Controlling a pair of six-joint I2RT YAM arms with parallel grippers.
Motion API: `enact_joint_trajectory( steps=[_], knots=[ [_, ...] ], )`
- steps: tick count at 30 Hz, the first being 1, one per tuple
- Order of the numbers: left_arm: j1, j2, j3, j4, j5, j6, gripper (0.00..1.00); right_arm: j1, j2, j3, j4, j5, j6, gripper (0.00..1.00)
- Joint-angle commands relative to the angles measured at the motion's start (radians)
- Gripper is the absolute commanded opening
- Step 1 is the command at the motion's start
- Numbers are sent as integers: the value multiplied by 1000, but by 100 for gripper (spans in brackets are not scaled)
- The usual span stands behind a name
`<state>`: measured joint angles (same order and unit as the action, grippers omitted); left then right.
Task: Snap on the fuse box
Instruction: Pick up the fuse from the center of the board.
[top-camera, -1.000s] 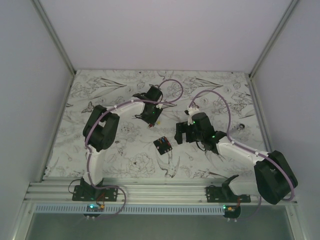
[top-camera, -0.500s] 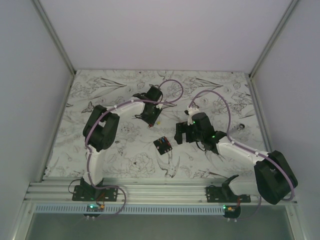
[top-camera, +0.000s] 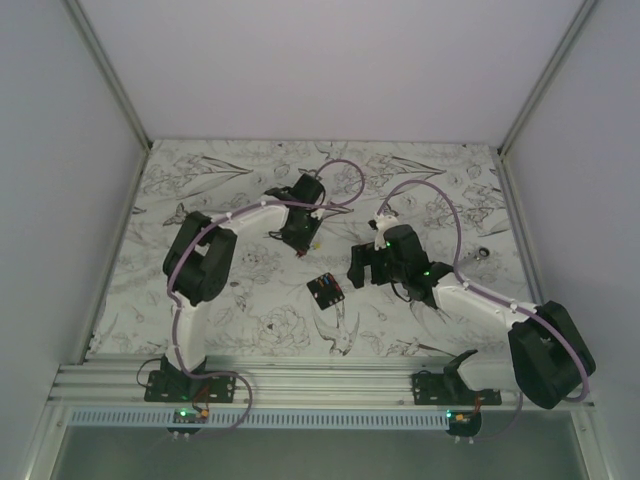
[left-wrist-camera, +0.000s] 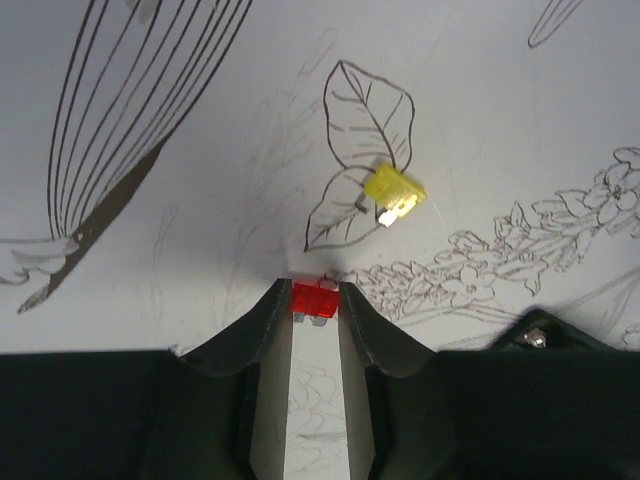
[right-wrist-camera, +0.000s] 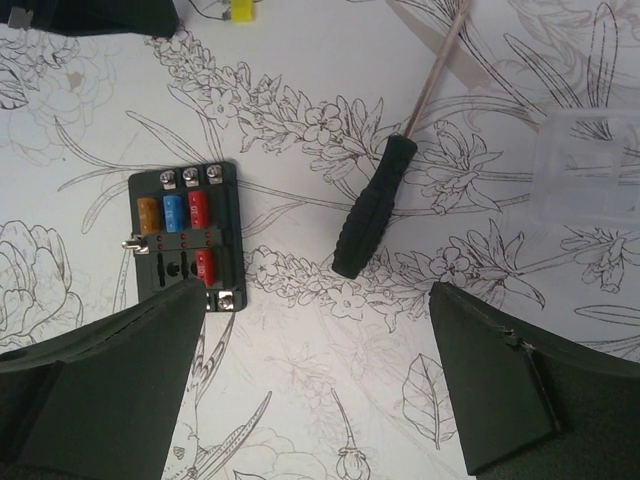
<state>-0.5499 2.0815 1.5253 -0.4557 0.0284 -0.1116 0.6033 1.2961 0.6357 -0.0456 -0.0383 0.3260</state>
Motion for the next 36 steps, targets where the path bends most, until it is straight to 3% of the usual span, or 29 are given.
enact_joint_trajectory(
  steps=[1,10,20,30,34,36],
  knots=[
    [-5,-88,-25,-53,-17,-97,25,-10,-26,-15,65,-37,20,99],
    [-14,-277,-109,-53,-81,-452,24,13,-104,-79,252,-119,114,95],
    [-98,-451,-197,-51,-243,-788,24,108,-96,-172,668,-90,218,89],
    [-187,-579,-261,-25,-352,-1019,22,169,38,-183,948,-36,287,73],
    [-213,-617,-289,-17,-374,-1076,21,179,83,-187,1029,-20,312,57],
    [-223,-631,-303,-8,-383,-1096,21,187,102,-176,1041,-22,311,55]
  ],
)
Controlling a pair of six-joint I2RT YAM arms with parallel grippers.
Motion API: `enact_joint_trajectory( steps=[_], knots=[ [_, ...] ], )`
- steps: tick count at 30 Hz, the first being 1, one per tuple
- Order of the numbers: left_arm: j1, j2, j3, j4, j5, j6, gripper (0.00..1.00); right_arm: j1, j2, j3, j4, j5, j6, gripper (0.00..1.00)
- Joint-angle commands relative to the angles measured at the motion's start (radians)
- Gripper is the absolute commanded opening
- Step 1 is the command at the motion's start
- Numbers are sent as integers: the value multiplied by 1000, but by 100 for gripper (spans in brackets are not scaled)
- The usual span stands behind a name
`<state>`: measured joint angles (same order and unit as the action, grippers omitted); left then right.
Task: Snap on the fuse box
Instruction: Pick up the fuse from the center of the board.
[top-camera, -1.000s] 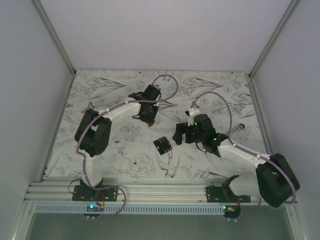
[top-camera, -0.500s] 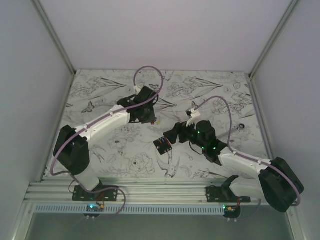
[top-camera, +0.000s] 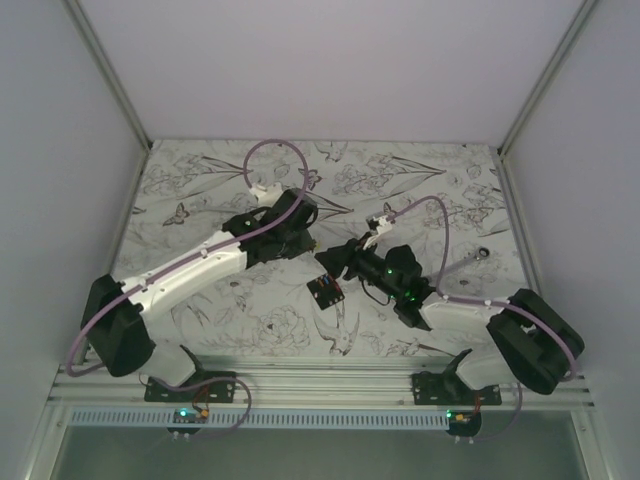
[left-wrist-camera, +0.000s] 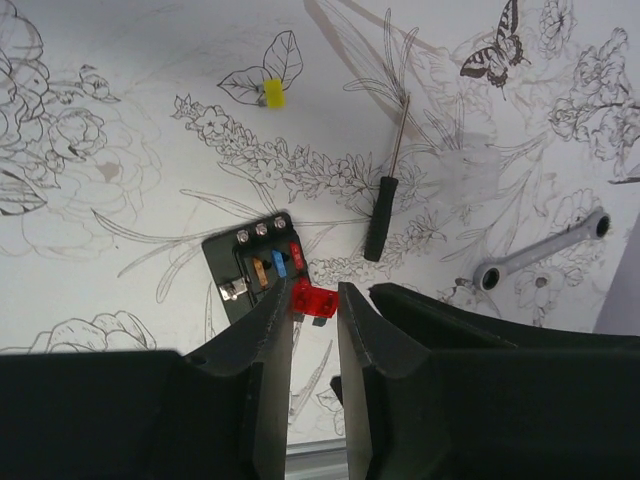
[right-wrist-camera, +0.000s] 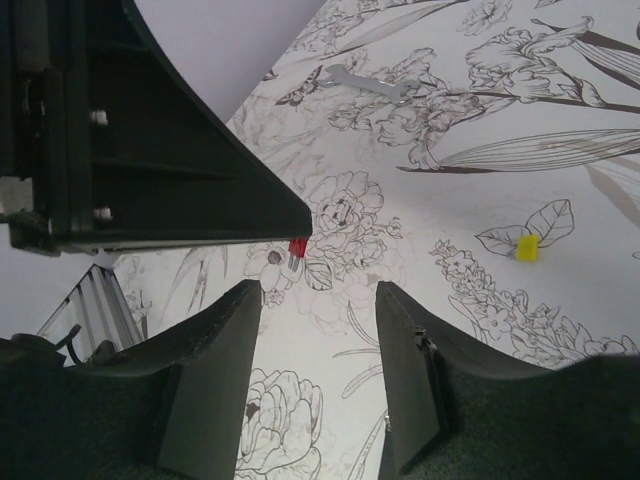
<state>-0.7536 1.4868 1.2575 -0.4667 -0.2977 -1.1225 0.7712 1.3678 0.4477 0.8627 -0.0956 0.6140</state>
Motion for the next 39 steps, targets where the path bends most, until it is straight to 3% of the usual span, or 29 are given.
enact_joint_trajectory(
  steps=[1,13,21,23,26,30,33,39],
  knots=[
    [-24,-42,-42,8,-58,-92,20,22,39,18,135,35,23,53],
    [-43,-77,-71,49,-38,-126,20,38,103,38,195,20,32,37],
    [-45,-77,-74,71,-7,-126,20,40,114,43,204,0,17,12],
    [-44,-76,-75,73,0,-120,20,39,111,43,202,-5,7,2],
    [-44,-85,-76,73,-3,-87,27,35,96,52,166,-28,-29,0],
    [-35,-131,-73,71,-1,53,44,6,73,77,81,-136,-72,0],
    [-19,-173,-58,69,29,245,52,-37,47,82,29,-239,-90,0],
    [15,-257,-38,65,281,652,55,-103,-34,128,-189,-441,-190,0]
  ],
)
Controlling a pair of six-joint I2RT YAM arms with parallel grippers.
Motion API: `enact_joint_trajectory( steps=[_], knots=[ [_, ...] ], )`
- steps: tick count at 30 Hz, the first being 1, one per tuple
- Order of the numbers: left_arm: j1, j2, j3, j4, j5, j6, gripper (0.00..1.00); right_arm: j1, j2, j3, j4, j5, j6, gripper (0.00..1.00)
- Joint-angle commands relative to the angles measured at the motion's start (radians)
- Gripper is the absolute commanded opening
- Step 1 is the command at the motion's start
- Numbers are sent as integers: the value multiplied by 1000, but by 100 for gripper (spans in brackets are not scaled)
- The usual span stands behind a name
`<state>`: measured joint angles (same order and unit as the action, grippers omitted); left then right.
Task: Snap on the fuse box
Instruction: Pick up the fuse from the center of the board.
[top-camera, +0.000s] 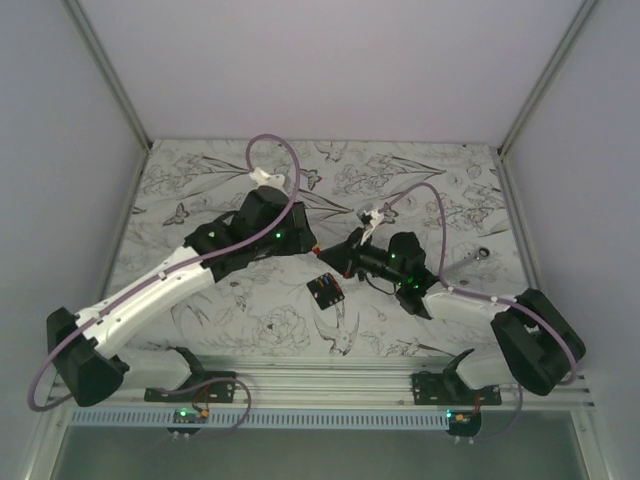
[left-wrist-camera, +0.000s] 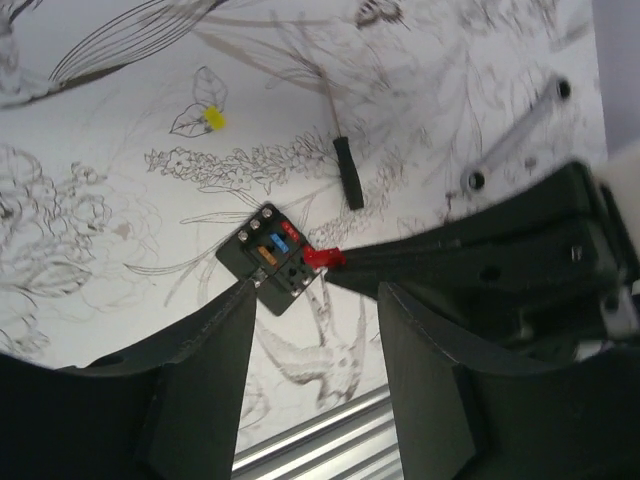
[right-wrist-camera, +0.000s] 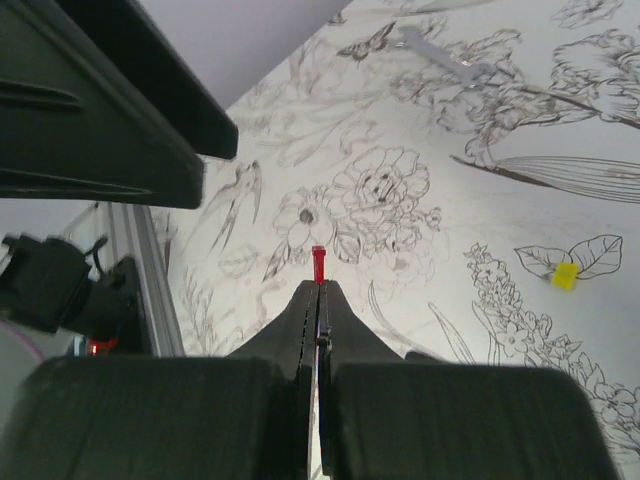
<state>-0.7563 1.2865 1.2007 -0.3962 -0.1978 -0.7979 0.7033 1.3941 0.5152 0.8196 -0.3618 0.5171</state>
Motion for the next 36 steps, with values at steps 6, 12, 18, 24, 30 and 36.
enact_joint_trajectory(
  steps=[6,12,18,24,30,36],
  knots=[
    [37,-108,-16,-5,429,586,55,-74,-135,133,-361,-371,-198,0],
    [50,-134,-36,-7,557,698,52,-77,-189,186,-508,-473,-274,0],
    [53,-132,-53,-7,686,749,41,-78,-228,190,-535,-549,-295,0],
    [53,-134,-66,-7,777,770,34,-79,-248,194,-535,-593,-297,0],
    [51,-105,-73,-6,815,771,31,-79,-262,188,-528,-602,-291,0],
    [51,-79,-68,3,842,773,26,-79,-250,184,-511,-618,-278,0]
  ],
)
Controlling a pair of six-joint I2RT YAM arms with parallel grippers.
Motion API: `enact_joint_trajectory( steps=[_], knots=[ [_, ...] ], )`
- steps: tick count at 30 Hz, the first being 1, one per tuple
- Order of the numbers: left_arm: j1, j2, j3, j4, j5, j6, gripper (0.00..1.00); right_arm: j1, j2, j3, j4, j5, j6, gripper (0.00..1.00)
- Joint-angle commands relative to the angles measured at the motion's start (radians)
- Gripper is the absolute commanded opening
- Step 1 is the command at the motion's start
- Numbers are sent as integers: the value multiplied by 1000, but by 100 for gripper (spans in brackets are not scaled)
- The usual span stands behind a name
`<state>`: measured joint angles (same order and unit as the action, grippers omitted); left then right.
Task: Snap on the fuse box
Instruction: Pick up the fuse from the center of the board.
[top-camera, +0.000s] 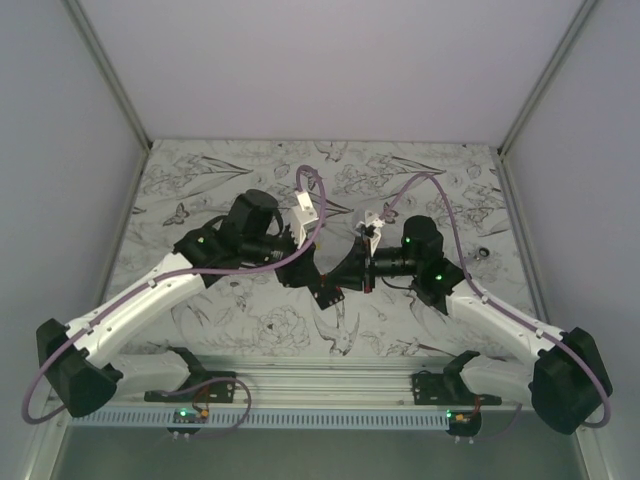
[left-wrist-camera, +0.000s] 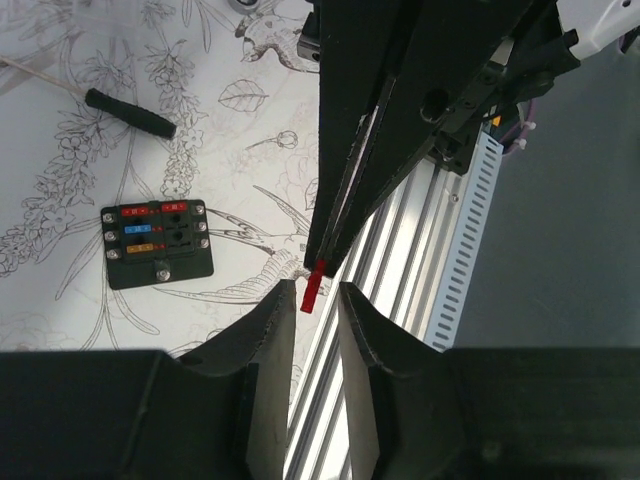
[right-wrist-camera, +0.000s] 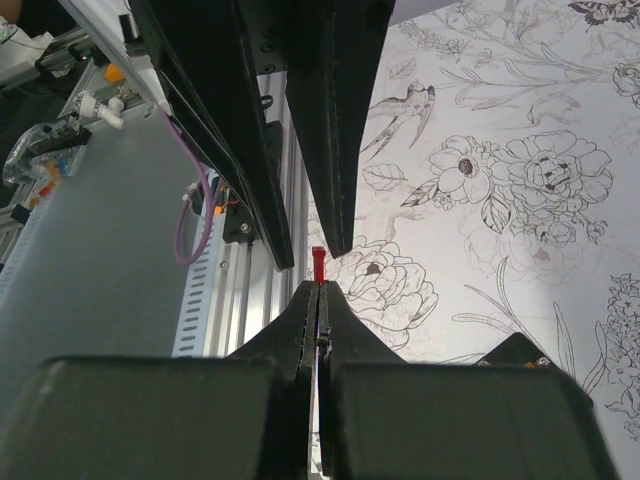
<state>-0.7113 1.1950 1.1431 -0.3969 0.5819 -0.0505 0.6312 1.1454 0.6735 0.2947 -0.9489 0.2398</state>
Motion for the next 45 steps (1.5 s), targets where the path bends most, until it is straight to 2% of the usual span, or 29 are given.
enact_joint_trajectory(
  steps=[1,7,13,19,23,25,29,31,33,38,45],
  knots=[
    [7,14,-10,4,66,27,25,-6,-1,25,15,-32,1,0],
    [4,13,-12,8,82,34,19,-6,0,25,19,-36,2,0],
    [4,12,-16,12,114,41,2,-6,2,23,30,-43,8,0],
    [-1,15,-21,13,102,42,0,-6,4,24,36,-39,18,1],
    [-1,6,-34,14,6,18,0,-7,4,26,-11,24,9,16],
    [-2,-2,-42,13,-58,-6,0,-15,3,25,-41,89,15,31],
    [0,-7,-56,13,-228,-104,0,-51,38,20,-102,228,44,38],
    [-1,-5,-64,12,-307,-164,0,-63,76,21,-143,323,58,37],
    [1,-5,-74,8,-374,-228,0,-77,116,17,-167,413,88,31],
    [2,0,-100,-40,-524,-413,0,-87,203,-16,-169,584,137,26],
    [1,6,-126,-66,-550,-554,0,-80,331,-21,-134,706,161,22]
  ],
)
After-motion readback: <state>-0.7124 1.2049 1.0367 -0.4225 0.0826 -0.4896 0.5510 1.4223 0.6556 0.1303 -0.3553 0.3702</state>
